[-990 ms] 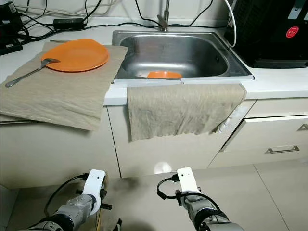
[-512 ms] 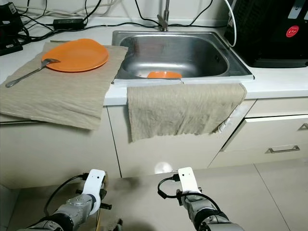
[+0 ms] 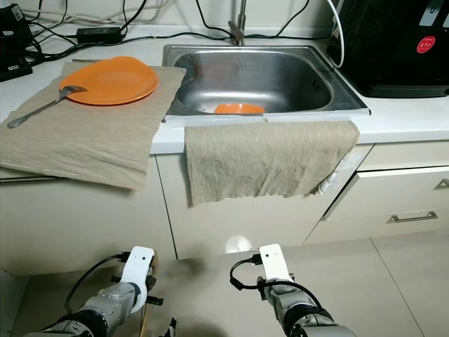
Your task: Kitchen organization
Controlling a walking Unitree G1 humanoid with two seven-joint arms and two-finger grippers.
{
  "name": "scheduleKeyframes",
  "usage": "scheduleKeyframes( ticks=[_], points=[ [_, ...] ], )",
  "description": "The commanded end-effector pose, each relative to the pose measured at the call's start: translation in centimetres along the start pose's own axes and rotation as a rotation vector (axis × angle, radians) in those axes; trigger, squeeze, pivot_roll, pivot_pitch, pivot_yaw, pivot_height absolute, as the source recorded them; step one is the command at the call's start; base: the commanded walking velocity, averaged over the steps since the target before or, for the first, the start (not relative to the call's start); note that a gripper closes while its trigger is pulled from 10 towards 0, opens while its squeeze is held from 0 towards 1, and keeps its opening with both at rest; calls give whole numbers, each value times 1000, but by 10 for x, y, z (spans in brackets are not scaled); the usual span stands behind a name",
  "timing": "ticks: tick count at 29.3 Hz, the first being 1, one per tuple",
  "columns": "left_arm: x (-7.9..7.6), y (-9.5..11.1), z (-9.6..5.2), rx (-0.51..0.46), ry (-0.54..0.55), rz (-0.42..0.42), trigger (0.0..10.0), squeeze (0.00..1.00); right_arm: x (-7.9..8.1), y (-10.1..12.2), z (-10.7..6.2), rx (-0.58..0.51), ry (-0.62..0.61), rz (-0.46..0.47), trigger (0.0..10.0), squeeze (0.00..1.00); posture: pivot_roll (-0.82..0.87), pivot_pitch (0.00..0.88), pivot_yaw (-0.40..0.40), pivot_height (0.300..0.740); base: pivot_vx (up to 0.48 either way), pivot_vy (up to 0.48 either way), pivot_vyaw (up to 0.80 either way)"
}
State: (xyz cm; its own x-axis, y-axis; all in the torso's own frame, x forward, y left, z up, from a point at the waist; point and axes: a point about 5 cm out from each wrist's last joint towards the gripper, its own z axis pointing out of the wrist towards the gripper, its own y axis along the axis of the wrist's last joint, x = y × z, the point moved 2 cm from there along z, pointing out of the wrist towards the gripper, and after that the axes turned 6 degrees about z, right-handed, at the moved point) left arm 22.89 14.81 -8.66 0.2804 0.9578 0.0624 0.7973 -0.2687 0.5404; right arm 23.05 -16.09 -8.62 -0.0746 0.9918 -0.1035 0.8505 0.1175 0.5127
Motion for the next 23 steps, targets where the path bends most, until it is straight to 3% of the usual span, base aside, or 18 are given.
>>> scheduleKeyframes(
  ticks=[1, 7, 23],
  points=[
    [-2, -2, 0, 18, -12, 31, 10000, 0, -3, 7, 0, -13, -2, -6, 10000, 0, 49, 0, -11, 740, 0, 0, 0],
    [-3, 1, 0, 15, -29, 64, 10000, 0, -4, 10, 0, -20, -5, -19, 10000, 0, 44, 0, -9, 740, 0, 0, 0],
    [-3, 6, 1, 12, -23, 47, 10000, 0, -6, 14, 0, -25, -14, -9, 10000, 0, 33, 0, -9, 740, 0, 0, 0]
  ],
)
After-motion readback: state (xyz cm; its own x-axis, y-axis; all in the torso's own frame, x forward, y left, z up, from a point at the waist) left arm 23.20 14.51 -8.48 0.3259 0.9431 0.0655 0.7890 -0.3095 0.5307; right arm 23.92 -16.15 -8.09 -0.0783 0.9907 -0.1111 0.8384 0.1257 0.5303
